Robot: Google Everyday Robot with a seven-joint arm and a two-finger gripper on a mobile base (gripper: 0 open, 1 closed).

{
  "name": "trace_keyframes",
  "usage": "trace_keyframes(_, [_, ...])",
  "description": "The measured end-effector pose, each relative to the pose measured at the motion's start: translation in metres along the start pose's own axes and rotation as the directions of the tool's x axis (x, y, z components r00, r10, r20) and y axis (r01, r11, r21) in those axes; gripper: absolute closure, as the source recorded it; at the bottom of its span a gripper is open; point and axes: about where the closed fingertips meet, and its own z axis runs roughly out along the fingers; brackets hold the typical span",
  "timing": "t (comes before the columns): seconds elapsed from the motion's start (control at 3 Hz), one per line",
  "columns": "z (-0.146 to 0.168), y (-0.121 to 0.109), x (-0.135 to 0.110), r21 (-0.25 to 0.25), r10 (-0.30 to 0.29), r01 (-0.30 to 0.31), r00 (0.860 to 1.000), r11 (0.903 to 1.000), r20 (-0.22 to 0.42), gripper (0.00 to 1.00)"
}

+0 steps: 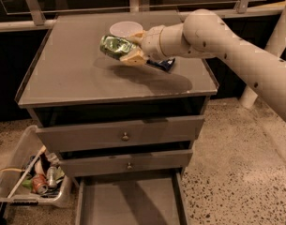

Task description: Pick green can from bottom drawer and place on counter

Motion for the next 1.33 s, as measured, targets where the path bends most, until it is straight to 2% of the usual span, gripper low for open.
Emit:
trace_keyframes(1.0, [0.0001,0.0001,0.0000,0.000,0.000,0.000,1.000,1.0000,0.000,0.12])
trace_keyframes(1.33, [0.0001,0.0001,0.0000,0.000,0.000,0.000,1.000,1.0000,0.000,0.00])
